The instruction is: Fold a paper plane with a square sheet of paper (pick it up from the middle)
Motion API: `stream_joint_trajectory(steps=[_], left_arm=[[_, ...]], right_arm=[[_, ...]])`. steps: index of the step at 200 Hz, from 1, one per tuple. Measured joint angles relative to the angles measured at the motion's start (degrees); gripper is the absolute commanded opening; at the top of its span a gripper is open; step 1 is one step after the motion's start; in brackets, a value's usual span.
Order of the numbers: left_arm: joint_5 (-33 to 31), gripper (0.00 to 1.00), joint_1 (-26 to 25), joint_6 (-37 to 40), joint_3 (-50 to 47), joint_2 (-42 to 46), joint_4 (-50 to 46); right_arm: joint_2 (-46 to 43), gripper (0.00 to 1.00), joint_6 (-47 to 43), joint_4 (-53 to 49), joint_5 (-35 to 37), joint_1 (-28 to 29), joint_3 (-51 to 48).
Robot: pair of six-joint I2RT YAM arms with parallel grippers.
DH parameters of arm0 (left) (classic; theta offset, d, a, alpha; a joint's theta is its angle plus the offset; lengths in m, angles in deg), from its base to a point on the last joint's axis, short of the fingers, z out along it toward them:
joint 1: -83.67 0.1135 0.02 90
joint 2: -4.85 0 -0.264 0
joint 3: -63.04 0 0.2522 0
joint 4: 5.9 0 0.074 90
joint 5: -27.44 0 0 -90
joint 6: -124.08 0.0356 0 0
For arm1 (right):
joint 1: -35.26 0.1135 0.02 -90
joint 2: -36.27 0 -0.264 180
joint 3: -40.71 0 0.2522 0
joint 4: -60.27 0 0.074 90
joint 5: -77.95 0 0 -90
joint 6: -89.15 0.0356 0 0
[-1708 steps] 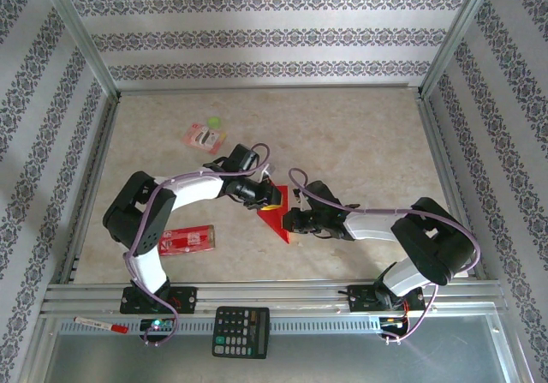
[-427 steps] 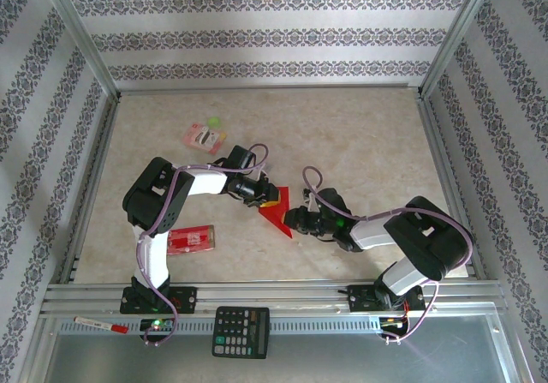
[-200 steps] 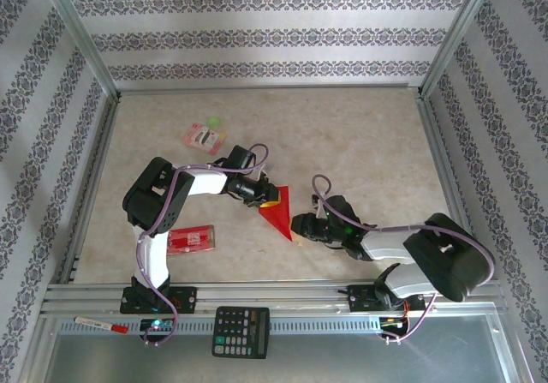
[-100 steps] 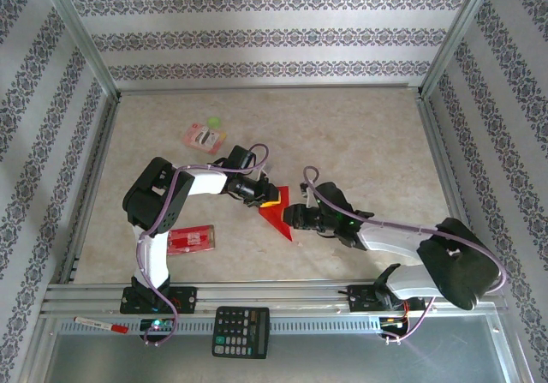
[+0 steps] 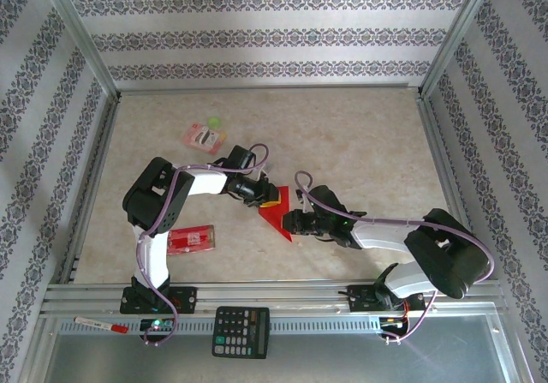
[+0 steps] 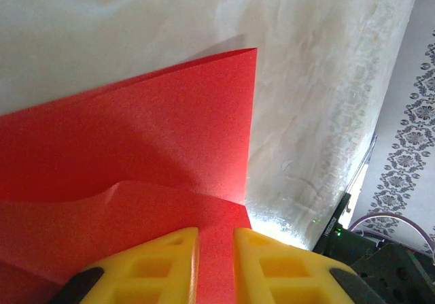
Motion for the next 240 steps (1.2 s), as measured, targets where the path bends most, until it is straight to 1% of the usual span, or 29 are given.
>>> stream_joint_trajectory(steps=[91,131,240], left_arm=[[0.02,0.21,-0.02,-0.02,-0.02,0.0,0.2],[0.17,0.23,-0.02,-0.07,0.0,-0.02,0.33],[0.66,0.23,-0.02,-0.11,0.0,-0.26,1.09]], right_arm=[[1.75,0.1,0.76,1.99,1.55,2.14,-1.31],[1.86,0.11,0.92,2.4,2.01,2.23,-1.53],[4.24,0.1,1.16,4.94,2.82,2.95,-2.21]])
